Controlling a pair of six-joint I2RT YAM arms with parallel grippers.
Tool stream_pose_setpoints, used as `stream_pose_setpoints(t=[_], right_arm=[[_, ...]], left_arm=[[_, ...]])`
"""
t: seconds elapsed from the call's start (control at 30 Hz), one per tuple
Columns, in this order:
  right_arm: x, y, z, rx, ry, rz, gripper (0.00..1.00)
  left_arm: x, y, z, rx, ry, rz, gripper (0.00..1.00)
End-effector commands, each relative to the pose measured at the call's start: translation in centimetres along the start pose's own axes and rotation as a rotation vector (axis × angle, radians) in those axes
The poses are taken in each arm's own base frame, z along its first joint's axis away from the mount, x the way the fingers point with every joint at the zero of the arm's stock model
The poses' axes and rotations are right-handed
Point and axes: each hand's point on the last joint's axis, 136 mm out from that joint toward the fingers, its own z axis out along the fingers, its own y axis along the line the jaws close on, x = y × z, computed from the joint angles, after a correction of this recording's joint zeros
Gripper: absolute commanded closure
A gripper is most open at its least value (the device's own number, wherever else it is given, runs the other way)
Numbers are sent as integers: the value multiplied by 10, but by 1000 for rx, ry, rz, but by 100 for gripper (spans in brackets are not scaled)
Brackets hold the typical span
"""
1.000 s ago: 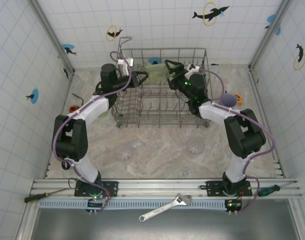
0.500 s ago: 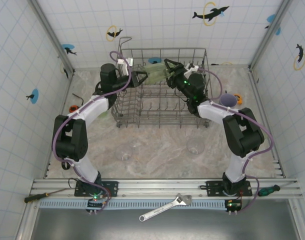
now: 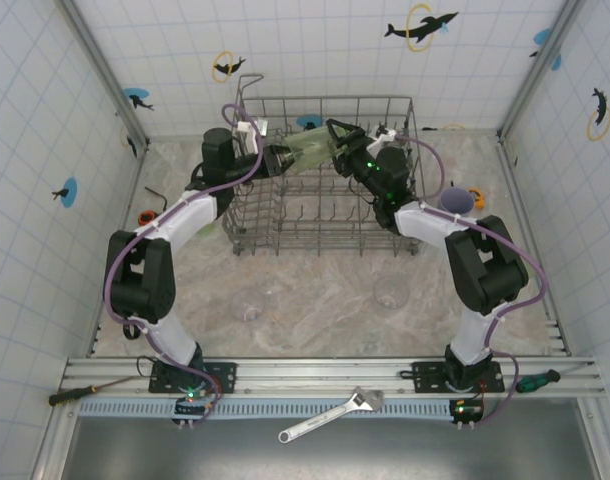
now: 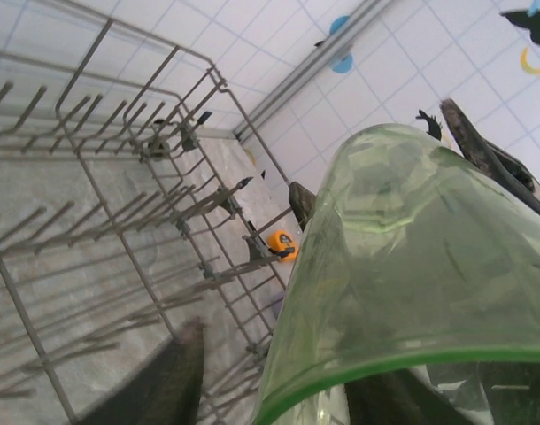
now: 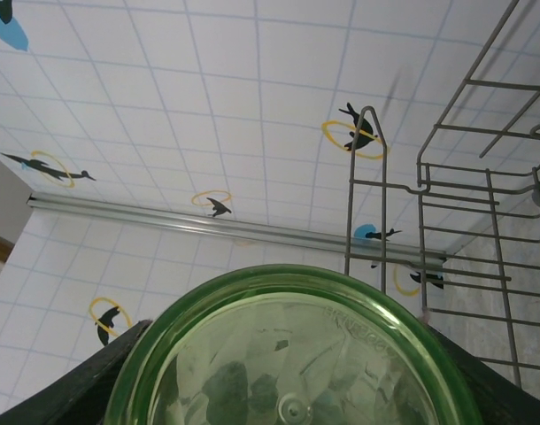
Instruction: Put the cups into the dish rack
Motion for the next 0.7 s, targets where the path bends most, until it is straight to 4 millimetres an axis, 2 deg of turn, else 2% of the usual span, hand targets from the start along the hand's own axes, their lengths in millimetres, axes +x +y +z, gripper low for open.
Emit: stream_pose_setpoints(t=[0.0, 0.4, 0.67], right_arm=[[-7, 29, -6, -60, -29, -68, 56], [-26, 39, -8, 33, -122, -234, 56], [-34, 39, -2, 131, -143, -403, 56]], left_arm=[[-11, -23, -10, 12, -16, 58, 41], [-6, -25, -23, -67, 14, 97, 5], [-26, -32, -47, -209, -54, 153, 3]])
